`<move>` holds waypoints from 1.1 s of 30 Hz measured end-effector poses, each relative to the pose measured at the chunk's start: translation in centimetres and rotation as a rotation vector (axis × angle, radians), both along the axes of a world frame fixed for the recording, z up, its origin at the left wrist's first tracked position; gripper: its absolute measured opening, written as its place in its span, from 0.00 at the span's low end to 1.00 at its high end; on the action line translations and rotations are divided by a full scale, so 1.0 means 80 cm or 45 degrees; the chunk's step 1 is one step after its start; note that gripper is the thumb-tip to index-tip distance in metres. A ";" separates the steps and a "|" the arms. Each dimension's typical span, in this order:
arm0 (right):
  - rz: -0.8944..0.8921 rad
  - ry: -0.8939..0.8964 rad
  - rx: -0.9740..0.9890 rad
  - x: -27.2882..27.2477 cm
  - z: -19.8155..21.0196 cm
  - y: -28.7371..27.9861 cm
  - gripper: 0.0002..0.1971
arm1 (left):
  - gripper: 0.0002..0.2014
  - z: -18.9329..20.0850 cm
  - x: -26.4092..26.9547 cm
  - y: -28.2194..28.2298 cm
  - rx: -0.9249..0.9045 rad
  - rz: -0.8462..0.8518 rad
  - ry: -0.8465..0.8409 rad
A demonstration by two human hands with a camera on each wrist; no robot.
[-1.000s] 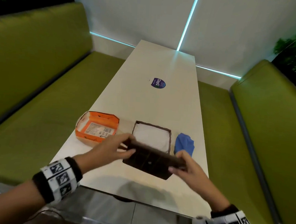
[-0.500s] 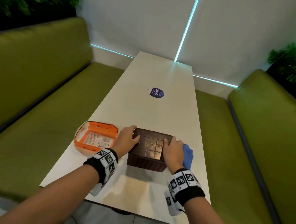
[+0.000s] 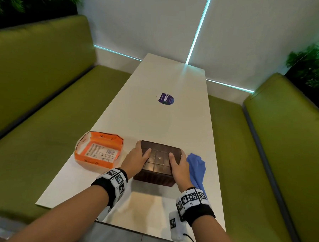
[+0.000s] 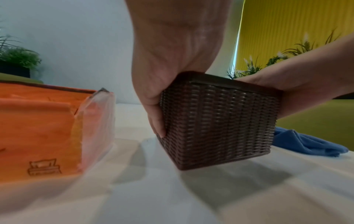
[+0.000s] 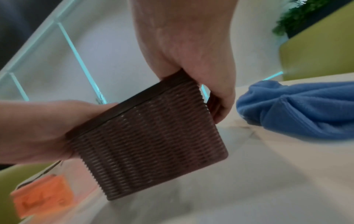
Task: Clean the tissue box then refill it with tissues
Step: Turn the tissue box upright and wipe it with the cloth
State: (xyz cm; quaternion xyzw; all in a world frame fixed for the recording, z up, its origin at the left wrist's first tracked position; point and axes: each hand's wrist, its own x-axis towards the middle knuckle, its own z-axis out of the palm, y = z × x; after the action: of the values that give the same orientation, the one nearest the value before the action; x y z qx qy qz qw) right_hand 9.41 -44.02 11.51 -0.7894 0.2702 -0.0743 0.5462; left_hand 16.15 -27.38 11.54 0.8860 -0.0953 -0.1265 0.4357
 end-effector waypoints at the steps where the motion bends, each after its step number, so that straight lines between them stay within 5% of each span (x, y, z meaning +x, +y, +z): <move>1: -0.001 0.024 0.113 0.000 -0.002 -0.002 0.31 | 0.31 0.000 0.001 -0.001 0.004 0.000 0.006; 5: 0.021 0.118 0.300 -0.001 -0.005 -0.005 0.38 | 0.31 -0.003 0.003 -0.003 -0.032 0.007 0.040; 10: 0.059 0.127 0.312 -0.002 0.000 -0.007 0.32 | 0.36 -0.009 0.004 0.000 -0.075 0.012 0.096; 25: 0.053 0.214 0.509 0.000 0.004 -0.010 0.39 | 0.27 -0.006 0.004 -0.006 -0.312 0.085 0.191; 30: 0.052 0.230 0.581 -0.001 0.006 -0.012 0.39 | 0.41 -0.015 0.005 -0.006 -0.354 0.104 0.230; 33: 0.060 0.207 0.683 -0.008 0.020 -0.008 0.29 | 0.50 -0.033 0.009 -0.003 -0.372 0.160 0.306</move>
State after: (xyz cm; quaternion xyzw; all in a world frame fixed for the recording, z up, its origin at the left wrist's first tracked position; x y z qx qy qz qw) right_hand 8.74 -44.66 13.15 -0.6260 0.3048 0.0762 0.7137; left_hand 16.88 -27.64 8.92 0.7960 -0.0046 -0.1886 0.5751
